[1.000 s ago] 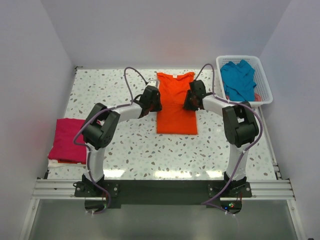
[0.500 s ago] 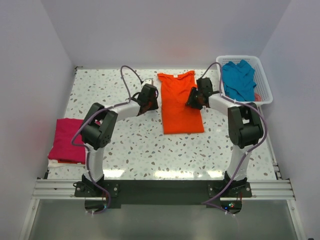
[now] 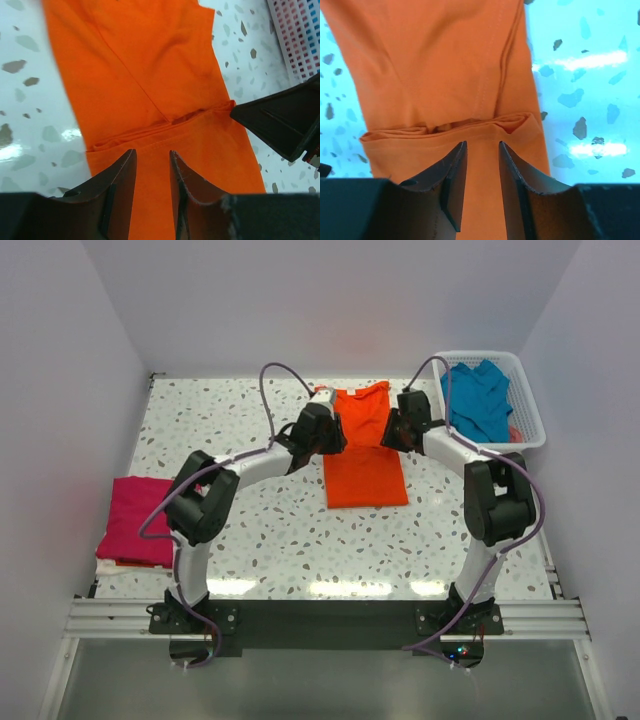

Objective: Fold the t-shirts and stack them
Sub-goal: Fold the tshirt

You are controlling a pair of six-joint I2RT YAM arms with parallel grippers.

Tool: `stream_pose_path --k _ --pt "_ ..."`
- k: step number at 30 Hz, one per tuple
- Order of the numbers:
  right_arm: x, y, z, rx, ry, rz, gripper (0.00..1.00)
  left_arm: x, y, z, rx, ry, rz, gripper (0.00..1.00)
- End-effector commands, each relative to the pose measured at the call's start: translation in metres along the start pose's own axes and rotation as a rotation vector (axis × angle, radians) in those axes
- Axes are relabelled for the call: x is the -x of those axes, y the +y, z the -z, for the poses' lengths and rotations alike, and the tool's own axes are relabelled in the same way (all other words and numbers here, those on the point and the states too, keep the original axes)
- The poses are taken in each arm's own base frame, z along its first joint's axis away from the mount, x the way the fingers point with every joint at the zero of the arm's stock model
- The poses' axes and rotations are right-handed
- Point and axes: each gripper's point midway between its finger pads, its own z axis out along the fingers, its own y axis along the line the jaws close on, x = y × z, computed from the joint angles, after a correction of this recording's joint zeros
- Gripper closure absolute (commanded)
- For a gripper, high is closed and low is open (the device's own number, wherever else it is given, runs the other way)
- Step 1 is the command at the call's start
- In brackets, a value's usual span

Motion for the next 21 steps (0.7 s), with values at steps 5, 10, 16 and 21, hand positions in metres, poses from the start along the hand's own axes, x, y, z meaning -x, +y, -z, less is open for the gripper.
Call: stream_pose_path --k 5,10,16,21 --pt "-0.009 -0.028 -0.015 -0.109 0.002 0.059 0.65 -0.037 -0.006 -0.039 -0.002 0.045 -0.029 0.64" --pt "-0.034 -0.041 -0.029 -0.151 0.055 0.029 0.64 -0.06 0.026 -0.046 0.15 0.088 0.003 0.62" --pt "-0.071 -0.057 -0.029 -0.183 0.127 -0.019 0.62 -0.077 0.052 -0.027 0.272 0.131 0.03 0.62" --pt "-0.102 -0.052 -0.01 -0.125 0.168 -0.042 0.61 -0.095 0.067 -0.005 0.325 0.161 0.036 0.63"
